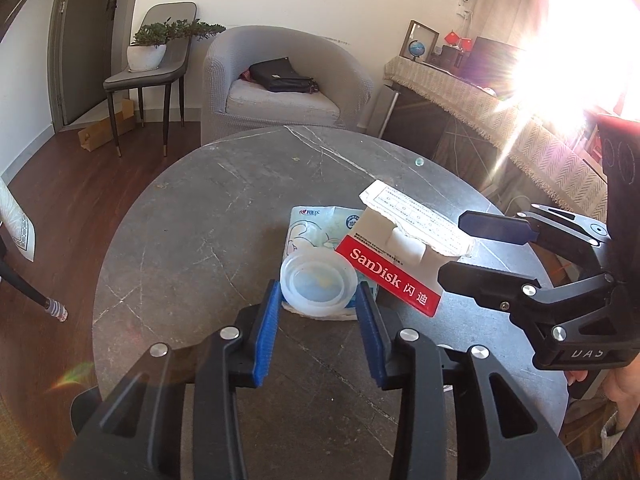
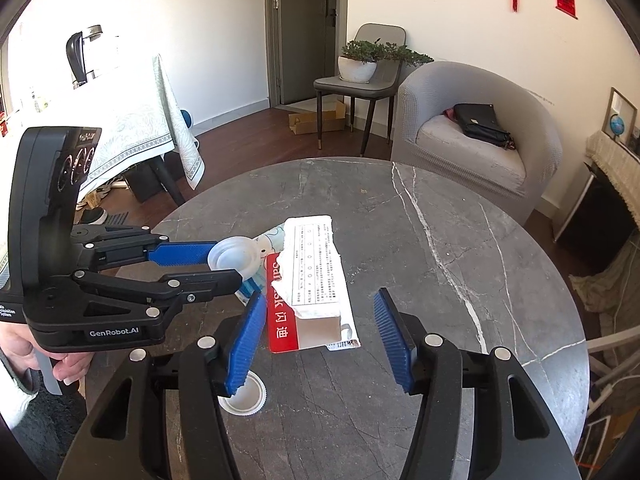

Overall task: Collect trash
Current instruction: 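Grasp the white plastic lid with the left gripper while the right grasps the SanDisk box, then drop the lid into the green bin with the left gripper while the right carries the box, then lower the SanDisk box into the green bin and open the right gripper, then move both open grippers back over the table, then grasp the blue-and-white tissue pack with the left gripper while the right grasps the white cap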

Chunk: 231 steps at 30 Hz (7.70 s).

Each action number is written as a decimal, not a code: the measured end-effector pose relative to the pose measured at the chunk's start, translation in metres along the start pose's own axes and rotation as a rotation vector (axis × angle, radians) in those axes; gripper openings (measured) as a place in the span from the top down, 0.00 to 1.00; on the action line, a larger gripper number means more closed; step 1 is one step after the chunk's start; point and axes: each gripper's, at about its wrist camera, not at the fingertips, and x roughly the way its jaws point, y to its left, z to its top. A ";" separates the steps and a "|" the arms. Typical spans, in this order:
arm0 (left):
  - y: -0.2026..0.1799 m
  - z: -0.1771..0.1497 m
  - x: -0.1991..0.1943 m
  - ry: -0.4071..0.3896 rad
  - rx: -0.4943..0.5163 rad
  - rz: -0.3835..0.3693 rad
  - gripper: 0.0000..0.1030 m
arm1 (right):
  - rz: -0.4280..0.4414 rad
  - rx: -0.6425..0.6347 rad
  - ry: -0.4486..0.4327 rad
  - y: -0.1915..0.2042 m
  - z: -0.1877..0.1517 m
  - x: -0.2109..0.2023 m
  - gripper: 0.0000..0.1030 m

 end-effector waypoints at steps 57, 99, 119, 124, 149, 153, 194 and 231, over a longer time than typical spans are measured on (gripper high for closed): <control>0.119 -0.027 -0.097 -0.021 -0.120 0.113 0.61 | -0.026 0.020 -0.095 0.061 0.065 -0.018 0.69; 0.208 -0.163 -0.073 0.398 -0.173 0.204 0.60 | 0.249 -0.058 0.095 0.247 0.045 0.059 0.69; 0.249 -0.135 -0.146 0.142 -0.292 0.225 0.62 | 0.198 -0.129 0.238 0.284 0.021 0.130 0.70; 0.256 -0.123 -0.164 0.076 -0.328 0.222 0.69 | 0.199 -0.145 0.293 0.290 0.005 0.151 0.69; 0.239 -0.083 -0.190 -0.089 -0.360 0.169 0.73 | 0.183 -0.265 0.466 0.298 -0.060 0.198 0.49; 0.237 -0.081 -0.189 -0.093 -0.359 0.175 0.73 | 0.218 -0.257 0.412 0.296 -0.050 0.181 0.49; 0.112 -0.031 -0.116 -0.096 -0.178 0.106 0.42 | -0.022 0.001 0.035 0.110 -0.011 -0.003 0.49; -0.028 0.021 0.005 0.119 0.147 0.031 0.25 | -0.017 0.256 0.020 0.000 -0.062 -0.035 0.70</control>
